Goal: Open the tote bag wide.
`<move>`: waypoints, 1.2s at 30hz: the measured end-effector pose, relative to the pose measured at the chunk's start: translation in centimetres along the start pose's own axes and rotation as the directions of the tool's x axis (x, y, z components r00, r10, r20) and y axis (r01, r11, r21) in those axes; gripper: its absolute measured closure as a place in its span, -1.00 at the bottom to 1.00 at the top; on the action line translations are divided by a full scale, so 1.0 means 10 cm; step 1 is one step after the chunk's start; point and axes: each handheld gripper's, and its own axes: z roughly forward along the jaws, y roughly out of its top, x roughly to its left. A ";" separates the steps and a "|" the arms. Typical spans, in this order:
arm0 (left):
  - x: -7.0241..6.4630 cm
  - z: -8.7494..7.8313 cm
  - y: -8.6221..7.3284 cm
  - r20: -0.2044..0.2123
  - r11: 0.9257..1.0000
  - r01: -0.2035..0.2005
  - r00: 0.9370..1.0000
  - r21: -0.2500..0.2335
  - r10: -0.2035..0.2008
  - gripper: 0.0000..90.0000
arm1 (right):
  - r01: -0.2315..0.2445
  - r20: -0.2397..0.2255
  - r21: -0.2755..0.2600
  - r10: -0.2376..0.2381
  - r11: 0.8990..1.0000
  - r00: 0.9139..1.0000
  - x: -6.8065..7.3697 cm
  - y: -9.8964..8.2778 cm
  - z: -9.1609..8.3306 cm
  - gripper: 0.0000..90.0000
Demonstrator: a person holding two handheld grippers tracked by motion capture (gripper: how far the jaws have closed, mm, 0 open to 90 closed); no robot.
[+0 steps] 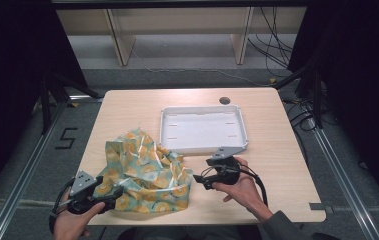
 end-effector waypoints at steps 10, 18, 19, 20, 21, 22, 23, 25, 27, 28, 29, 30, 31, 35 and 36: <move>0.01 0.00 0.00 -0.002 1.000 -0.010 1.000 0.001 0.010 -0.58 | 0.021 -0.036 0.081 -0.019 0.997 0.999 0.07 0.12 0.43 -0.11; 0.01 0.00 0.00 -0.004 1.000 -0.009 1.000 -0.001 0.009 -0.58 | 0.105 -0.040 0.144 -0.100 0.984 0.994 0.06 0.07 0.46 0.70; 0.02 0.00 0.00 -0.005 1.000 -0.012 1.000 0.002 0.012 -0.58 | 0.101 -0.045 0.137 -0.096 0.985 0.994 0.07 0.06 0.47 0.77; 0.02 0.00 -0.01 -0.002 1.000 -0.004 1.000 0.002 0.004 -0.58 | 0.128 -0.051 0.153 -0.121 0.980 0.991 0.06 0.06 0.44 0.85; 0.02 0.00 -0.01 -0.003 1.000 -0.001 1.000 -0.001 0.001 -0.58 | 0.137 -0.059 0.144 -0.130 0.980 0.990 0.06 0.04 0.45 0.91; 0.02 0.00 0.00 -0.007 1.000 -0.011 1.000 -0.001 0.011 -0.58 | 0.145 -0.062 0.145 -0.138 0.979 0.989 0.05 0.03 0.43 0.96; 0.02 0.00 0.00 -0.007 1.000 -0.011 1.000 -0.001 0.011 -0.58 | 0.145 -0.062 0.145 -0.138 0.979 0.989 0.05 0.03 0.43 0.96; 0.02 0.00 -0.01 -0.004 1.000 0.002 1.000 -0.005 -0.002 -0.58 | 0.163 -0.057 0.163 -0.155 0.973 0.986 0.03 -0.02 0.37 1.00; 0.02 -0.01 0.00 -0.008 1.000 -0.006 1.000 -0.006 0.006 -0.58 | 0.169 -0.055 0.172 -0.162 0.970 0.985 0.00 -0.05 0.30 1.00; 0.02 -0.01 0.00 -0.005 1.000 -0.004 1.000 -0.007 0.004 -0.58 | 0.167 -0.050 0.170 -0.161 0.971 0.986 -0.02 -0.06 0.24 1.00; 0.02 -0.01 0.00 -0.007 1.000 -0.007 1.000 -0.006 0.007 -0.58 | 0.166 -0.039 0.166 -0.162 0.972 0.986 -0.04 -0.08 0.20 1.00; 0.02 -0.01 0.00 -0.008 1.000 -0.008 1.000 -0.004 0.008 -0.58 | 0.159 -0.038 0.164 -0.154 0.974 0.987 -0.05 -0.08 0.16 1.00; 0.02 -0.01 0.00 -0.008 1.000 -0.004 1.000 -0.005 0.004 -0.59 | 0.153 -0.024 0.166 -0.151 0.974 0.988 -0.08 -0.09 0.10 1.00; 0.01 0.00 -0.01 -0.001 1.000 -0.012 1.000 0.006 0.012 -0.59 | 0.139 0.006 0.142 -0.142 0.980 0.990 -0.20 -0.14 -0.11 1.00; 0.01 0.00 -0.01 0.000 1.000 -0.017 1.000 0.008 0.017 -0.59 | 0.127 0.035 0.134 -0.132 0.983 0.991 -0.22 -0.15 -0.17 1.00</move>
